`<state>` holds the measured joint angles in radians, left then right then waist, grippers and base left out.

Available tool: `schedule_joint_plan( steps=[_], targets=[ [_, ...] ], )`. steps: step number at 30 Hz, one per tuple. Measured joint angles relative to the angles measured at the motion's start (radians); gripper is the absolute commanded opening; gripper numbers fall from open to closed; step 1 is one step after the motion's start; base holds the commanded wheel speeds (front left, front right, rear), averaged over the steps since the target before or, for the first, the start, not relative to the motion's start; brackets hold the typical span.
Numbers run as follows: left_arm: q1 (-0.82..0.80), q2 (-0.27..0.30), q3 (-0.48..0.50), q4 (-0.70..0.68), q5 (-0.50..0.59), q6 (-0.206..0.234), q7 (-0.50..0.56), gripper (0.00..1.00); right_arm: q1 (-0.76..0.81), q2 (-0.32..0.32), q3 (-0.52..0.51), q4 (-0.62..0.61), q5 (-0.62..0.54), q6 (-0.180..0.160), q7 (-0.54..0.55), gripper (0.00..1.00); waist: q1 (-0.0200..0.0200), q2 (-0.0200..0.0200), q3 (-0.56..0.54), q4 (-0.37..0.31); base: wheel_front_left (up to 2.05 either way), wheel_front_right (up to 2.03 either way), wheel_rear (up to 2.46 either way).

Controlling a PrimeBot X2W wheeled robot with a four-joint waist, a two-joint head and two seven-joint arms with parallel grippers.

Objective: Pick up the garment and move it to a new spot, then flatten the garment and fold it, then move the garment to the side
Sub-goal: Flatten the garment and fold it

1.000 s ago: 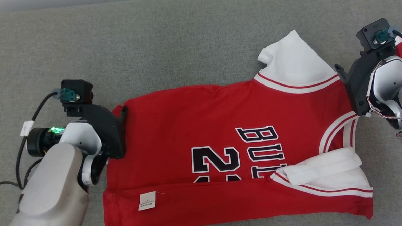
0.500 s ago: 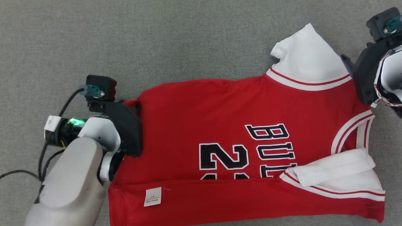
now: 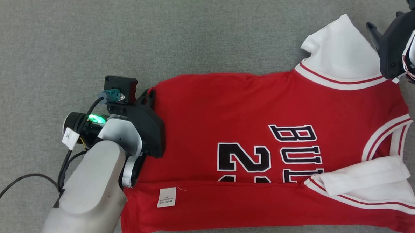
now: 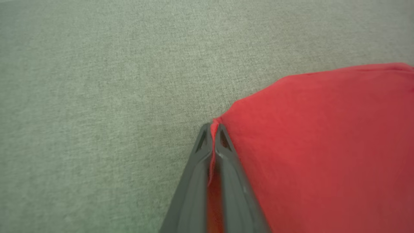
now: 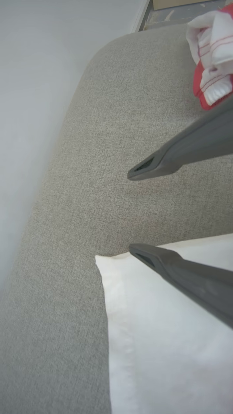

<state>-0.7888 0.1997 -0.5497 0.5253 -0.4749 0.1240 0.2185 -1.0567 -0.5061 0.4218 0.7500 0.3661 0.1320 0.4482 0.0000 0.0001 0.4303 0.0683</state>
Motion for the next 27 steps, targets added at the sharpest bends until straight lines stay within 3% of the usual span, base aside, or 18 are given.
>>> schedule_joint_plan(
  steps=[11,12,13,19,27],
  targets=[
    [-0.043,-0.027,-0.009,-0.014,0.0,-0.01,-0.039,0.0,-0.038,0.049,0.01,0.071,0.014,0.0,-0.004,1.0,0.0,-0.0001,0.067,0.034,0.0,0.0,0.0],
    [-0.045,-0.028,-0.01,-0.014,0.0,-0.01,-0.041,0.0,-0.042,0.049,0.01,0.078,0.014,0.0,-0.003,0.65,-0.0001,-0.0002,0.07,0.036,0.0,0.0,0.0],
    [-0.047,-0.029,-0.011,-0.013,0.0,-0.01,-0.043,0.0,-0.047,0.049,0.006,0.085,0.014,0.0,-0.002,0.0,-0.0001,-0.0002,0.074,0.038,0.0,0.0,0.0],
    [-0.051,-0.03,-0.011,0.006,0.0,-0.001,-0.073,0.0,-0.05,0.07,-0.017,0.126,0.013,0.0,-0.043,0.0,-0.0001,-0.0002,0.072,0.033,0.0,0.0,0.0],
    [-0.041,-0.021,0.023,0.047,0.006,0.054,-0.174,0.0,-0.051,0.081,-0.108,0.155,-0.055,0.0,-0.258,0.0,0.0002,0.0,0.039,0.016,0.0,0.0,0.0]
  ],
)
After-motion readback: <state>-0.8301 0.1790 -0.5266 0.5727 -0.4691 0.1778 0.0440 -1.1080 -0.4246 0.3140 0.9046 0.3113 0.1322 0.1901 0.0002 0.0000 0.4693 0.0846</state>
